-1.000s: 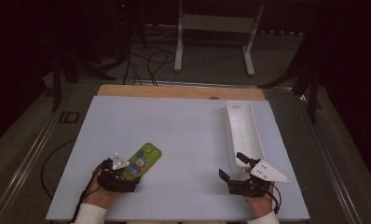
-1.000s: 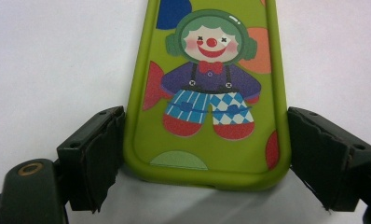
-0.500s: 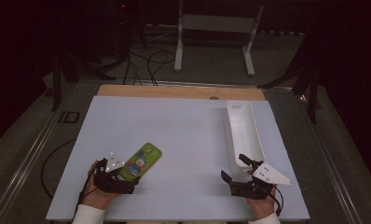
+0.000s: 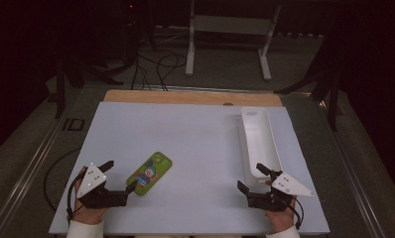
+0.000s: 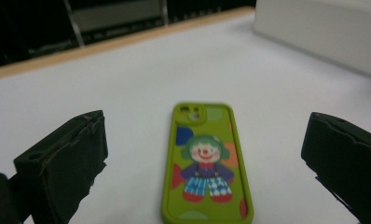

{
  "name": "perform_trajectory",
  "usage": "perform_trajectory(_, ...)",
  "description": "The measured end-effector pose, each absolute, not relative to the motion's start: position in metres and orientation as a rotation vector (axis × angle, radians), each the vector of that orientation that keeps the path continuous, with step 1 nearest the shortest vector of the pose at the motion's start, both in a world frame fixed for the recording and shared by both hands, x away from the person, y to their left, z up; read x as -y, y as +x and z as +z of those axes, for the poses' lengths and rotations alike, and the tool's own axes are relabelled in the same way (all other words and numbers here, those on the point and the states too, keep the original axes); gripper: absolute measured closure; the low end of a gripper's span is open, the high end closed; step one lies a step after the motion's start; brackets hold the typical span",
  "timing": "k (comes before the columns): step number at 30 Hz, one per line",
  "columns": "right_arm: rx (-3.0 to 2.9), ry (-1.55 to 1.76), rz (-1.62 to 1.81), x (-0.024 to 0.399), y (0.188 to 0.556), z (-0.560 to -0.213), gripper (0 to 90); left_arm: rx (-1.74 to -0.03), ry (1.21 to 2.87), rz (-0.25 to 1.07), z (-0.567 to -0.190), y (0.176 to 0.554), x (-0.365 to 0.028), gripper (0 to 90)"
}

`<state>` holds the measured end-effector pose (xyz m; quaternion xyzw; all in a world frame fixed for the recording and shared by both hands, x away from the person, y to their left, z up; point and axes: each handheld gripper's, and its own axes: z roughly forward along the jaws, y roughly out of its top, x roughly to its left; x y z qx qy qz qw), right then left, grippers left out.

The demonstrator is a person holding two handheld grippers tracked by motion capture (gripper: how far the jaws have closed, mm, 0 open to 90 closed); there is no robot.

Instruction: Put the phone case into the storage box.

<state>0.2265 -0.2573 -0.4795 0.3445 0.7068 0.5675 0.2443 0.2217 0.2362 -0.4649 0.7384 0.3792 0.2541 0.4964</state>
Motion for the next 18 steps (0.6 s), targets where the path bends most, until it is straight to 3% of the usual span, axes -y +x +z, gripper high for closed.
perform_trajectory(18,-1.921,0.948,1.556,0.2621,0.2264,-0.4777,8.9,-0.882,1.760,0.638,-0.4686,0.2170,-0.2442,0.0)
